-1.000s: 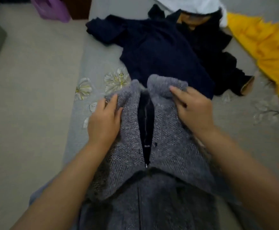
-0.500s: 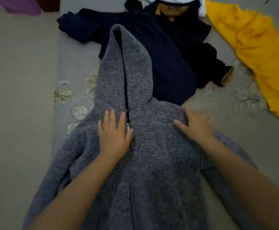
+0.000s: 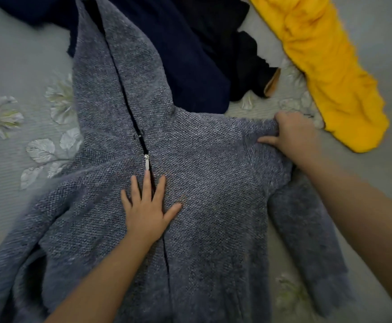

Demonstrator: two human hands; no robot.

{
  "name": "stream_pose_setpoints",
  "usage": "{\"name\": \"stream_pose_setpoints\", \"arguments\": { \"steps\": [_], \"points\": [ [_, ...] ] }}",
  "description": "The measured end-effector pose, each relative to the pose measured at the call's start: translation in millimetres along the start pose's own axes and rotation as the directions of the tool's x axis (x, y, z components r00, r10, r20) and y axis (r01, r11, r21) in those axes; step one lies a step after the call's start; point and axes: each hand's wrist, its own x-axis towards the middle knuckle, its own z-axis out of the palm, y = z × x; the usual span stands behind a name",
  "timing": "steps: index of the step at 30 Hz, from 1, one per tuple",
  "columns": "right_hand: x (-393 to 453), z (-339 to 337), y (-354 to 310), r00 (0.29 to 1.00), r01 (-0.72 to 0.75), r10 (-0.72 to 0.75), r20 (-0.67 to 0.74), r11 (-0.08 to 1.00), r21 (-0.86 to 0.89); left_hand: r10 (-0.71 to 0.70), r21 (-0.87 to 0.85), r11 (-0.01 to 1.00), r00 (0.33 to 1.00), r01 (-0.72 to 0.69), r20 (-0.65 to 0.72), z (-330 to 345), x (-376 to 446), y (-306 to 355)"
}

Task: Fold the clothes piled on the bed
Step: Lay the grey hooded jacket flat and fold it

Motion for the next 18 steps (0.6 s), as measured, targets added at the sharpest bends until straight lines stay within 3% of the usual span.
{"name": "stream_pose_setpoints", "arguments": {
  "steps": [3,5,8,10,13,18],
  "points": [
    [-2,23,2,0.987,-0.083,0.095,0.126,0.992,-0.097,-0.011,-0.029,1.0,1.0,0.011,-0.029,11,6,3],
    [-19,42,1,0.982,-0.166,0.157,0.106,0.983,0.078,0.005,-0.021,1.0,0.998,-0.006,-0.061,15,10,1],
    [-66,71,1,0.973,-0.196,0.228,-0.044,0.908,0.372,0.023,-0.012,1.0,0.992,-0.024,-0.124,20,12,-1],
    [-112,93,4,0.961,-0.249,0.278,0.014,0.837,0.487,0.027,-0.009,1.0,0.984,-0.029,-0.174,21,11,0],
    [-186,125,13,0.948,-0.318,0.277,0.156,0.828,0.461,-0.002,0.017,1.0,0.98,0.005,-0.198,24,9,1],
    [-224,140,27,0.922,-0.378,0.366,0.122,0.792,0.48,-0.012,0.043,0.999,0.976,0.022,-0.216,25,7,2]
  ]
}}
